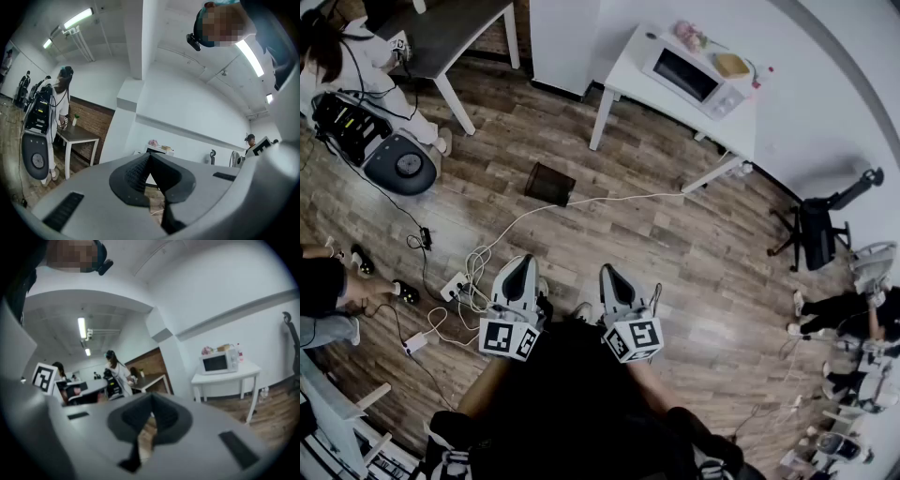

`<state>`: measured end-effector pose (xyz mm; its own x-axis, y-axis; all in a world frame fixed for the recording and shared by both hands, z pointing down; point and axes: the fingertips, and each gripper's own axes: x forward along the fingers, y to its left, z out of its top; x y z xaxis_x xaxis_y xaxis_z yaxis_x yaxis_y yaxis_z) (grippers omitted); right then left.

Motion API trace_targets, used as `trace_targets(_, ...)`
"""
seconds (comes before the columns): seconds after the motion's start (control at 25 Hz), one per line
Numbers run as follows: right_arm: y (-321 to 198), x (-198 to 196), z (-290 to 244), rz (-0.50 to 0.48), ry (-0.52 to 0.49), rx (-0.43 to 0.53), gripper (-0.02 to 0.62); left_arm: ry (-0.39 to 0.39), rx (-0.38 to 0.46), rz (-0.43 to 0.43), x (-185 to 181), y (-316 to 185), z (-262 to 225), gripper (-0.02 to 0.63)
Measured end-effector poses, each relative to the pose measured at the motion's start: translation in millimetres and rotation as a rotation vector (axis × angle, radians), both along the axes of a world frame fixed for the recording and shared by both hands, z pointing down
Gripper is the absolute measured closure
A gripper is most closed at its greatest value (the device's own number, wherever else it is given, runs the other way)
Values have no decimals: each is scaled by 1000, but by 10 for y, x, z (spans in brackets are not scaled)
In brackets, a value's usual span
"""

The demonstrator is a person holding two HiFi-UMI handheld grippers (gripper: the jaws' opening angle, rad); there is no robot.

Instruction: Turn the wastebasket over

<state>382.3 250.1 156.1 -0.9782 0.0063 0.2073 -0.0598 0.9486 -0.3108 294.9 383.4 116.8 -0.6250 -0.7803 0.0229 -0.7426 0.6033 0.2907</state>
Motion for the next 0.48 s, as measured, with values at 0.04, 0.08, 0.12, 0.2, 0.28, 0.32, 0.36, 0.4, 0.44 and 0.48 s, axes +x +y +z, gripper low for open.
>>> trace_targets(0.04, 54, 27, 12, -1, 1, 1, 563, 0, 0, -1, 24, 56, 10, 572)
trace_targets(0.08, 99, 51, 21, -1, 1, 2, 563, -1, 0, -1, 45, 102, 17, 572)
trace_targets(0.12, 125, 69, 25, -2, 2, 2, 563, -1, -1, -1, 60, 129, 18, 572)
trace_targets(0.2, 117, 77, 17, -3, 1, 1, 563, -3, -2, -1, 66, 117, 2, 572)
trace_targets(0.28, 82, 67, 3, -5, 2, -2, 563, -6, -4, 0, 55, 76, -20, 572)
trace_targets(0.32, 76, 62, -3, -6, 2, -2, 563, -7, -4, 1, 53, 65, -26, 572)
trace_targets(0.36, 79, 60, -5, -8, 1, -2, 563, -8, -3, 2, 53, 63, -28, 572)
trace_targets(0.4, 86, 57, -5, -9, 1, -1, 563, -8, -2, 3, 52, 65, -29, 572)
trace_targets(0.44, 92, 52, -5, -10, 0, -1, 563, -7, -1, 4, 48, 67, -29, 572)
trace_targets(0.48, 92, 44, -8, -9, -2, -3, 563, -6, 0, 4, 39, 67, -28, 572)
